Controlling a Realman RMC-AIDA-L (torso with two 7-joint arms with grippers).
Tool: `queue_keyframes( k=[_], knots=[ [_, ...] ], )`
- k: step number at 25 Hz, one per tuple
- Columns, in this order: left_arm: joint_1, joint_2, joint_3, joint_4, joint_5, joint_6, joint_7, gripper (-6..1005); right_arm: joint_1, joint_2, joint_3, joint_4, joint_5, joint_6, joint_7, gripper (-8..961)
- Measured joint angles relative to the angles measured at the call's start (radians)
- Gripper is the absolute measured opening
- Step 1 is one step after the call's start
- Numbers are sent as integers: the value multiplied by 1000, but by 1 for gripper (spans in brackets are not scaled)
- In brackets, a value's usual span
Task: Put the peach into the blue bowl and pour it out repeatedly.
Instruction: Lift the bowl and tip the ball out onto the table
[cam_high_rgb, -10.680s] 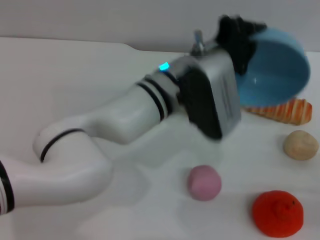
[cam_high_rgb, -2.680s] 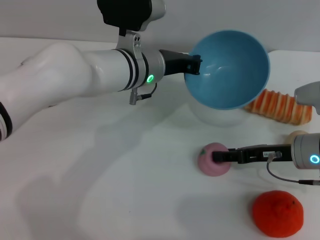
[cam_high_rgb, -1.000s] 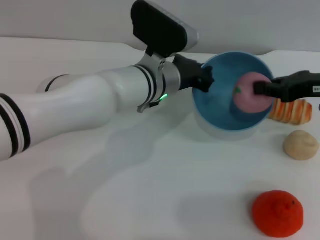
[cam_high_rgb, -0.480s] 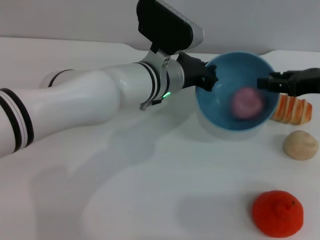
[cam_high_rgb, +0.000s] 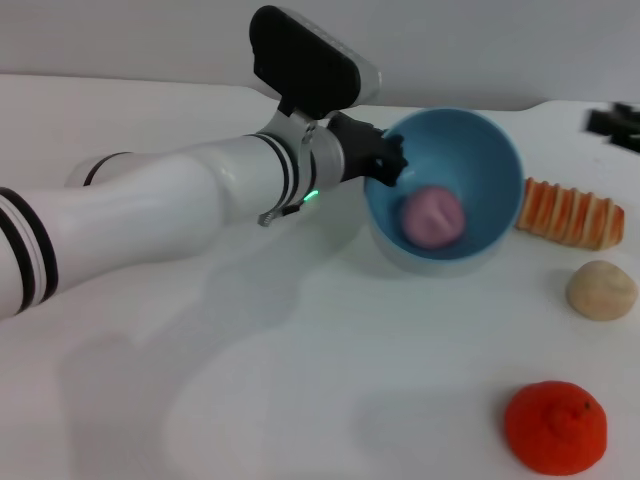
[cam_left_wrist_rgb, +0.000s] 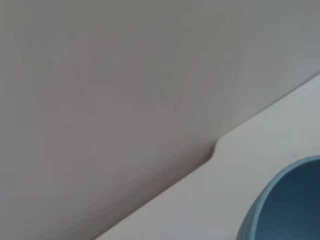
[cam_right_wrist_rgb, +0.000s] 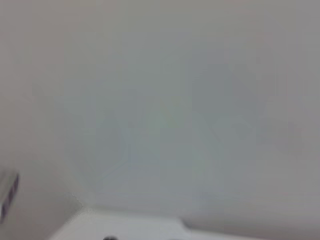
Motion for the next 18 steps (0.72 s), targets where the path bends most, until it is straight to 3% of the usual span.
queue_keyframes(
  k=[3,8,11,18],
  knots=[
    [-3,0,-2,-12,4,-17,31,-2,-79,-1,85,57,102,-34,-93,523],
    [-32,2,-20,2,23,-18,109,-2,-165,-5,258,231,139,-42,-243,522],
    [-83,-5,-23,11,74,-22,199,-2,-210,-5,346,345,150,-49,-356,522],
    [-104,-9,4,72,168,-96,338,-2,-283,-4,446,524,153,-49,-531,521]
  ],
)
